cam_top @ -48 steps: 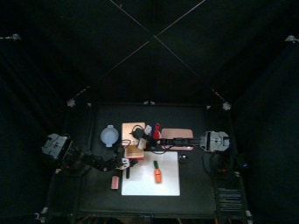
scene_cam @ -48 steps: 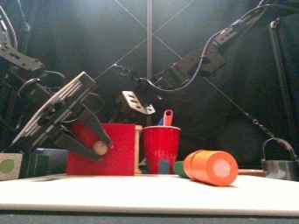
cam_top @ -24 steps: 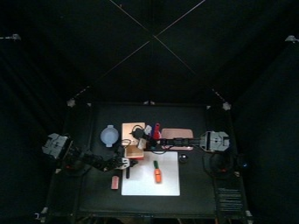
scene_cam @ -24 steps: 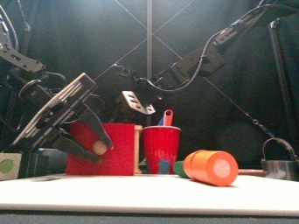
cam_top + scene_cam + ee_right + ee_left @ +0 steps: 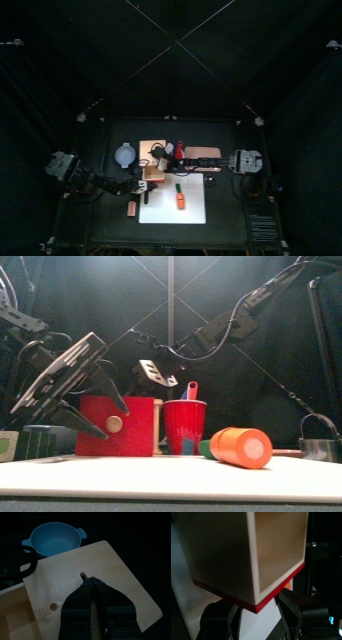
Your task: Open drawer
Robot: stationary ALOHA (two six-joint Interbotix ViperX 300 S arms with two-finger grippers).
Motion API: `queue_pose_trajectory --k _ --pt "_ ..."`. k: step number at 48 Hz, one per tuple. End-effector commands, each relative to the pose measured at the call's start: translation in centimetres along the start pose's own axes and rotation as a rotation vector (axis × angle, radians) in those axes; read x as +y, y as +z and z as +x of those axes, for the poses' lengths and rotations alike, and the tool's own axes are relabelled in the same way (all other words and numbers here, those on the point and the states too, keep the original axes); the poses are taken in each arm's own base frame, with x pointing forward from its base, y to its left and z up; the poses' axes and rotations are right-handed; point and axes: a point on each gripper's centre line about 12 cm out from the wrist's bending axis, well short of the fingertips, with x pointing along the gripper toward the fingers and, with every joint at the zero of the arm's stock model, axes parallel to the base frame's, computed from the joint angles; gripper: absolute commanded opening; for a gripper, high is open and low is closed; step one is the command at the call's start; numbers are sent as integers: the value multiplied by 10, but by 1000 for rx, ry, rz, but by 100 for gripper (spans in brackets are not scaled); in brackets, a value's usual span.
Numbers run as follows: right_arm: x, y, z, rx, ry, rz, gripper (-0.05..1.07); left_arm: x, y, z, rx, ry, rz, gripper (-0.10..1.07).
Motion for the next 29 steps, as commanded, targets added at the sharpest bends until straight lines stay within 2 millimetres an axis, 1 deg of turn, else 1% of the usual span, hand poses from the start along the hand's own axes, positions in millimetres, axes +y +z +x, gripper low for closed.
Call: queue_pose_trajectory --k 1,8,14,18,19,25,29 --pt "4 -6 2 16 11 3 36 -11 2 -8 11 -39 -10 82" --pt "4 -6 2 16 11 6 36 -10 3 -26 65 -53 5 82" --pt "5 -2 -1 8 13 12 36 -7 8 -48 124 -89 52 82" --pt "10 4 -6 -5 24 18 36 -15 14 -68 150 -171 95 82" --pt "12 6 -7 -10 27 19 36 -18 16 -75 155 -207 110 82" --pt "19 22 -23 -51 45 19 36 -35 37 -100 120 -360 176 81" --pt "23 32 -35 -78 51 21 36 -45 50 -115 70 -461 307 81"
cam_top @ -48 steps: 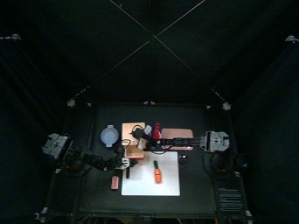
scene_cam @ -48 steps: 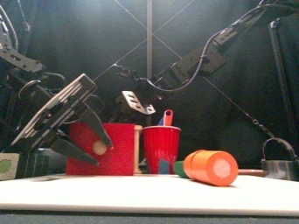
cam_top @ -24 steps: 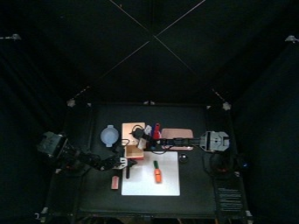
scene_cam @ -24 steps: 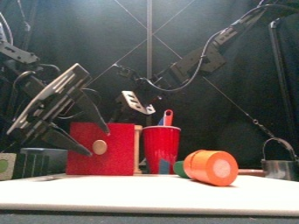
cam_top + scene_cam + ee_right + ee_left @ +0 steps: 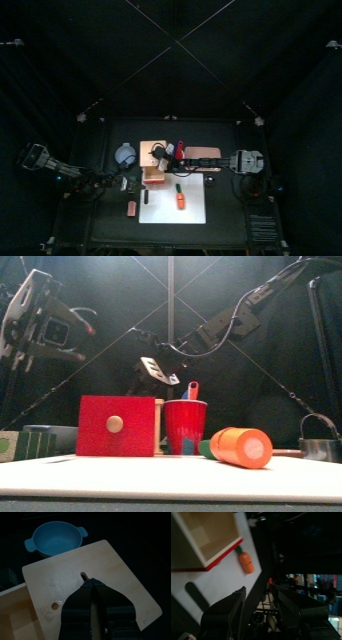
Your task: Open drawer
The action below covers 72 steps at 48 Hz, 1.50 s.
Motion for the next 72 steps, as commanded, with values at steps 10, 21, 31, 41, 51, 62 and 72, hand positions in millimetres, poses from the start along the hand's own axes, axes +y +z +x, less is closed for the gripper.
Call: queue_pose_trajectory --k 10,21,31,41,51,62,72 --pt "29 46 -61 -132 52 -7 36 -31 35 -28 -127 -201 462 80" --pt "44 55 -108 -193 63 -9 36 -34 50 -33 -198 -205 644 80" --pt "48 43 -153 -214 71 -3 36 -30 44 -33 -178 -209 741 80" --pt "45 25 -192 -202 108 57 36 -30 42 -34 -178 -223 833 80" --pt "41 6 -209 -168 126 98 36 -30 42 -34 -187 -219 910 80" --pt "36 -6 -213 -135 123 137 36 -28 44 -34 -198 -205 937 80" --pt "33 -10 -212 -126 99 143 36 -24 50 -34 -217 -178 935 80"
